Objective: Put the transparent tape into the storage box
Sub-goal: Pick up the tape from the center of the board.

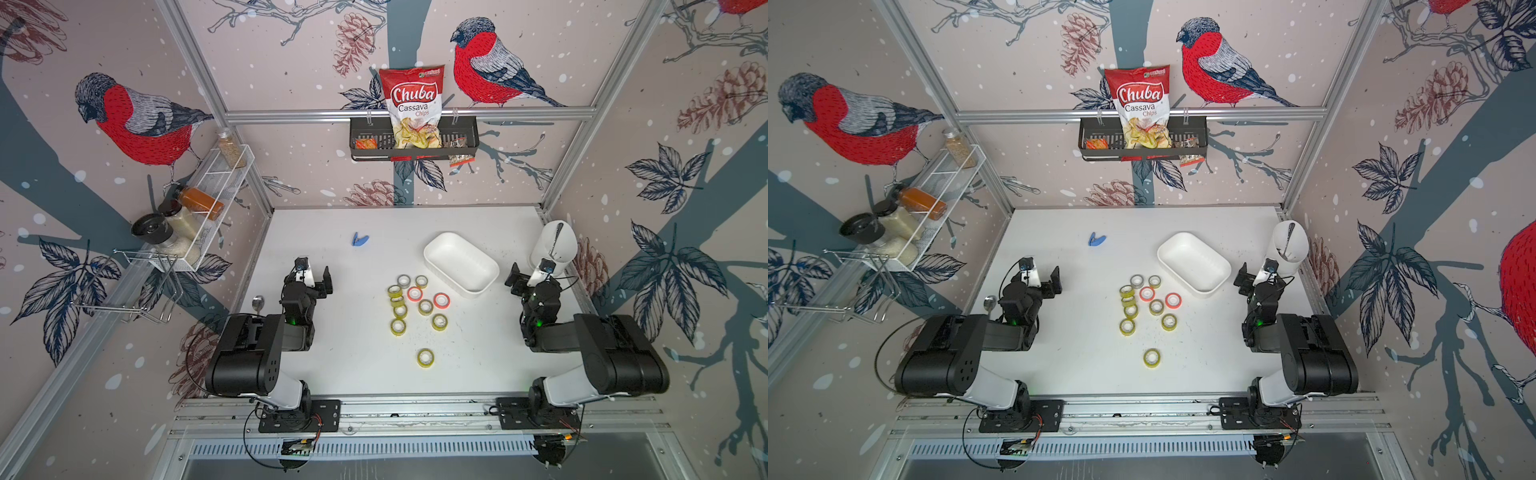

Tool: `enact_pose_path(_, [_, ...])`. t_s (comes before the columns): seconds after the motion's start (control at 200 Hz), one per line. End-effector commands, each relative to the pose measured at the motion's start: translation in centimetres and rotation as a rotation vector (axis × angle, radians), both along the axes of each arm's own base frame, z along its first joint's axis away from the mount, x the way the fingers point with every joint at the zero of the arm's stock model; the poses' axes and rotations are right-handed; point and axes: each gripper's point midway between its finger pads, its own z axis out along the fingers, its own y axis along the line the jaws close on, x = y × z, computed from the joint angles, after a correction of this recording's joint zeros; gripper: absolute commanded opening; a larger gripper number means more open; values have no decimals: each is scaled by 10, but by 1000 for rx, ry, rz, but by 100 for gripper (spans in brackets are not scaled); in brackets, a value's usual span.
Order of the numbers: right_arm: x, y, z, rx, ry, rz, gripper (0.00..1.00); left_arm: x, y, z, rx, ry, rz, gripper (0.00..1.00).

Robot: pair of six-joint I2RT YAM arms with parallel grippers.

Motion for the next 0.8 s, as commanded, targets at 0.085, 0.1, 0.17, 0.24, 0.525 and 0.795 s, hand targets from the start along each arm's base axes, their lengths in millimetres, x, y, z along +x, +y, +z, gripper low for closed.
enact_pose_path(0.085, [-3,17,61,-107,-52,-61,94,31,-11,55,15,93,68,85])
enact_pose_path(0.1, [-5,24,68,-120,-68,-47,94,30,-15,59,12,93,59,84])
enact_pose_path(0.17, [-9,49,86,-168,-88,10,94,26,-38,82,-4,63,8,83])
enact_pose_path(0.24, [-10,75,92,-173,-64,72,93,15,-62,93,-22,40,-58,83])
enact_pose_path(0.525, [-31,179,87,-104,71,355,89,-37,-136,66,-121,118,-343,80])
enact_pose_path(0.795, [-42,208,61,18,298,443,88,-65,-171,36,-201,239,-508,67])
